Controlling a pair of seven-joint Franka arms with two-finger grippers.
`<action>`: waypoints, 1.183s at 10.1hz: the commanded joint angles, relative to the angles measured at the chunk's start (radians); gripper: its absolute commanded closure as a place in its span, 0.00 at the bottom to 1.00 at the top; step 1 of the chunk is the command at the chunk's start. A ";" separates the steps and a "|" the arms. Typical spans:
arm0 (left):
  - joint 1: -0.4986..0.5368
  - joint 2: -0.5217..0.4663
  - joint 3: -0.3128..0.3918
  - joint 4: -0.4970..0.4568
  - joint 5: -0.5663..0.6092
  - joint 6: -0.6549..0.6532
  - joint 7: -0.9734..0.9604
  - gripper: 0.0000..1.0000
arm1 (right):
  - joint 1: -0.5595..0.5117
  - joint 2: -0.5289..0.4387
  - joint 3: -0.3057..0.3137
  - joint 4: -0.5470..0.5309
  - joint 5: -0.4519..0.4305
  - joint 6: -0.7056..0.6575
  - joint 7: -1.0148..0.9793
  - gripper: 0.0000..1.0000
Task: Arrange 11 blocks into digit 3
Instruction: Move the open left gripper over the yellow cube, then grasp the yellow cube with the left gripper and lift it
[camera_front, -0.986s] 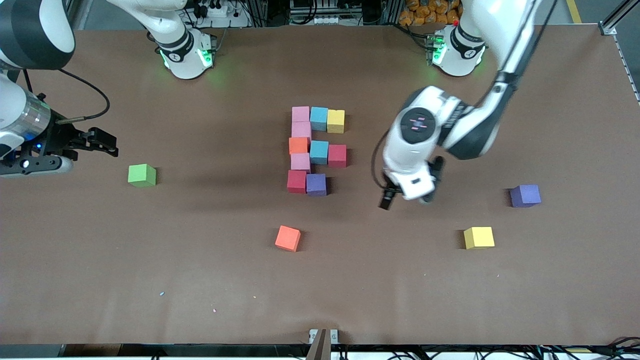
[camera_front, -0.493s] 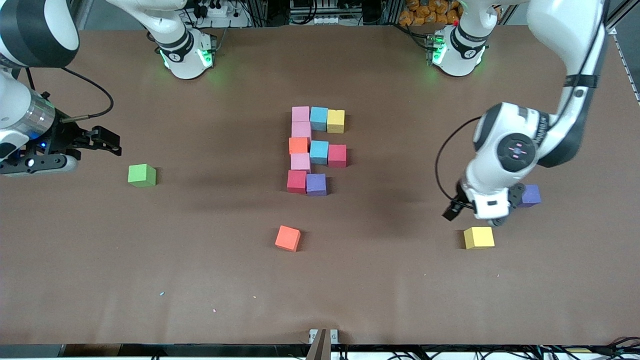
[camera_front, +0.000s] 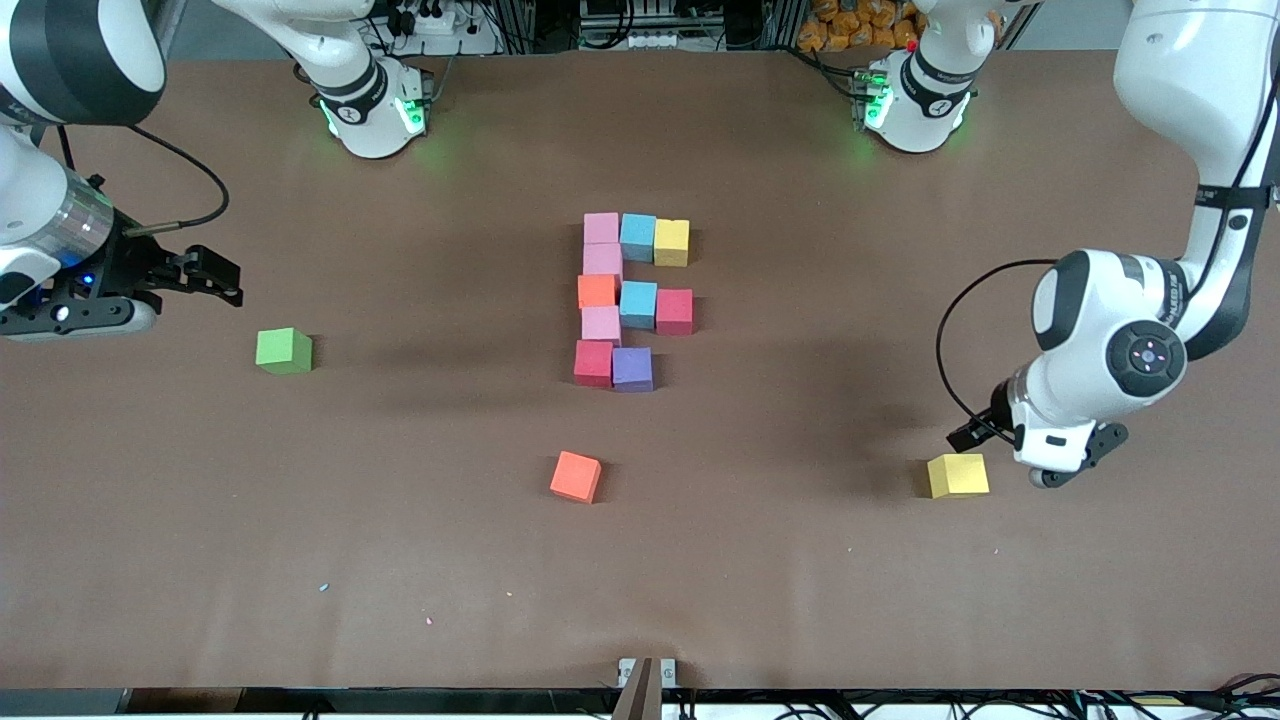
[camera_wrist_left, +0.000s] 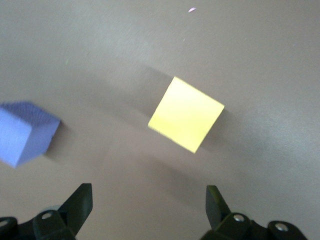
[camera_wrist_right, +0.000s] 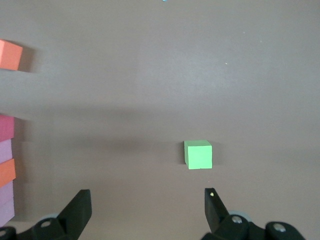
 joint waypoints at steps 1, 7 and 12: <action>-0.003 0.081 -0.005 0.110 0.014 -0.007 0.117 0.00 | -0.009 -0.042 -0.007 -0.036 -0.009 0.006 0.035 0.00; -0.017 0.210 0.027 0.228 0.023 -0.006 0.345 0.00 | -0.009 -0.032 -0.004 0.013 -0.008 -0.056 0.098 0.00; -0.033 0.267 0.025 0.283 0.050 0.006 0.342 0.00 | -0.005 -0.027 0.001 0.018 -0.008 -0.047 0.111 0.00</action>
